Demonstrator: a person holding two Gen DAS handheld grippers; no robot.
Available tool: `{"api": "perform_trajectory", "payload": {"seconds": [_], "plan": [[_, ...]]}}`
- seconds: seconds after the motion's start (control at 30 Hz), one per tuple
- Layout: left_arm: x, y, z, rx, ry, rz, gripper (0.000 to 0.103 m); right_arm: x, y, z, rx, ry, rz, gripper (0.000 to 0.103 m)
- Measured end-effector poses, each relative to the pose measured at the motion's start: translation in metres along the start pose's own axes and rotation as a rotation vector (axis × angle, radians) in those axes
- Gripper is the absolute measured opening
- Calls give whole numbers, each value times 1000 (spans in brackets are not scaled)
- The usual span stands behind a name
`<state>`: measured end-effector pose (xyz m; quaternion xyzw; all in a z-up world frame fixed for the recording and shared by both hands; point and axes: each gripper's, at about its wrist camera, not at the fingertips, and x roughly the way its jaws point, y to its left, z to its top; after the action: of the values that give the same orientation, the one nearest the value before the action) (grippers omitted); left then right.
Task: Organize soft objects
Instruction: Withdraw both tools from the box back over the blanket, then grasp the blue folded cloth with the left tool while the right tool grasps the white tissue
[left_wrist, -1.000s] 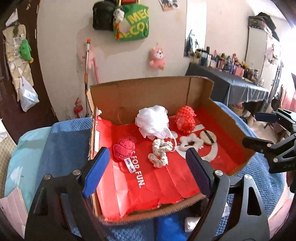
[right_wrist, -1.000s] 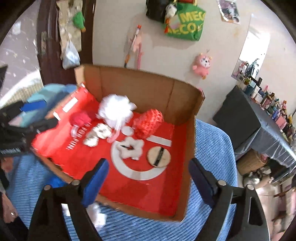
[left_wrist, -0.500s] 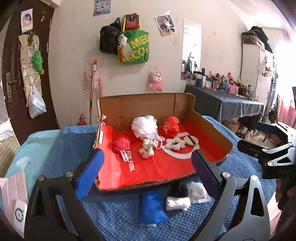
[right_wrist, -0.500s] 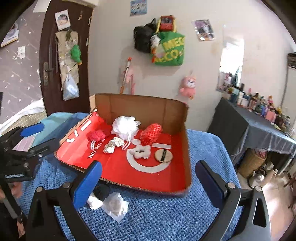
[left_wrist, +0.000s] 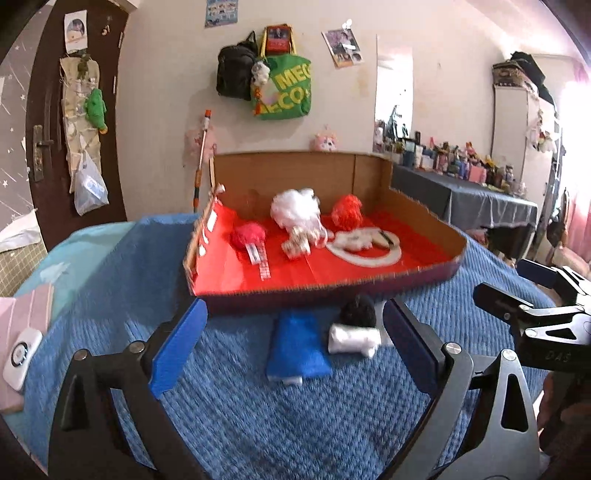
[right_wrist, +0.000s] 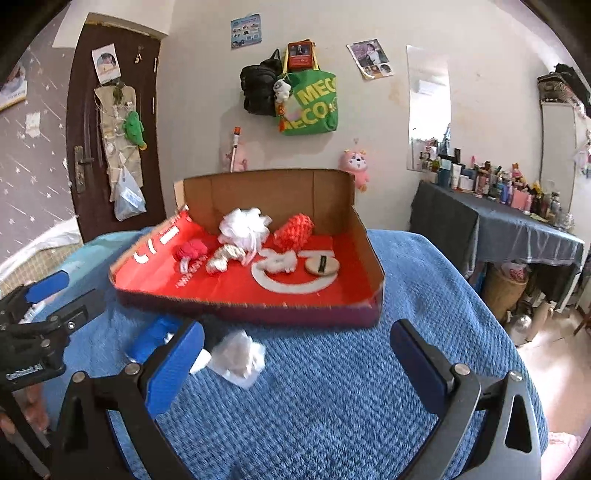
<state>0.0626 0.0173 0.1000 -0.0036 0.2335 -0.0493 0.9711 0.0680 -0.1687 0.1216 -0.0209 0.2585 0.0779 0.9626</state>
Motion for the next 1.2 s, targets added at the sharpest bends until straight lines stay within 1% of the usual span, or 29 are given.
{"api": "perform_trajectory", "payload": {"seconds": [0.17, 0.37, 0.5, 0.87, 0.97, 1.03, 1.2], "plan": [[6, 0, -15, -12, 40, 0, 98, 6, 2, -16, 7, 37, 15, 103], [12, 0, -27, -2, 79, 2, 98, 15, 7, -33, -19, 77, 3, 103], [17, 2, -29, -8, 102, 10, 98, 21, 6, -41, 1, 106, 29, 103], [28, 4, -33, 0, 146, 16, 98, 32, 3, -42, 11, 134, 35, 103], [35, 4, -30, 21, 179, 17, 98, 39, 3, -38, 11, 158, 42, 103], [40, 4, -27, 47, 204, 5, 98, 44, 4, -35, 3, 179, 65, 103], [58, 8, -24, 76, 278, 21, 98, 59, 3, -26, -16, 223, 99, 103]]}}
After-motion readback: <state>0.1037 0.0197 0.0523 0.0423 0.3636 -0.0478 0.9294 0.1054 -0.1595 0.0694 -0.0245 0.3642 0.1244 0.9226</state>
